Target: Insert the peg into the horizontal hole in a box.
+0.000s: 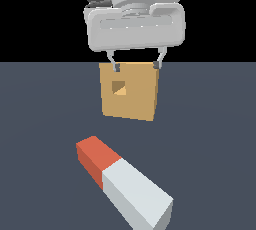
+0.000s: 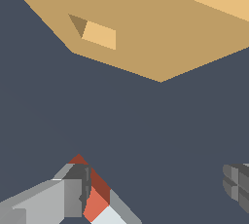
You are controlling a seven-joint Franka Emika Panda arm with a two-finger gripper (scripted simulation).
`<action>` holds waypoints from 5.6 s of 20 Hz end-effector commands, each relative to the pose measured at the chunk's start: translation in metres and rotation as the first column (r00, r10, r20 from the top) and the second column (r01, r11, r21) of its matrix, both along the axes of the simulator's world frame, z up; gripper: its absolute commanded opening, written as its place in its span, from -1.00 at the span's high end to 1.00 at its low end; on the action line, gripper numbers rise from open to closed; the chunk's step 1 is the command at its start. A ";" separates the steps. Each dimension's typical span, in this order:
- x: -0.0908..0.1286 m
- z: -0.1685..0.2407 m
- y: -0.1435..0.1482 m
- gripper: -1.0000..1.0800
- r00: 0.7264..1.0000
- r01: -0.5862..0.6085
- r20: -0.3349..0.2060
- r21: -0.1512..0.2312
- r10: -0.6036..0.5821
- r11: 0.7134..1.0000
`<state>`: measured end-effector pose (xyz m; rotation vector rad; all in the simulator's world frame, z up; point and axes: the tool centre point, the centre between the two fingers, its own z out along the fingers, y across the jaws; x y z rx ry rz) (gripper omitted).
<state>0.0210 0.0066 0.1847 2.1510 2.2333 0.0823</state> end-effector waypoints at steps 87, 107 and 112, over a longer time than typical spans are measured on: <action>-0.011 -0.164 -0.180 1.00 0.747 -0.664 -0.066 -0.011 0.662 0.748; -0.031 -0.153 -0.167 1.00 0.828 -0.558 -0.065 -0.010 0.556 0.830; -0.046 -0.144 -0.155 1.00 0.884 -0.464 -0.065 -0.010 0.463 0.886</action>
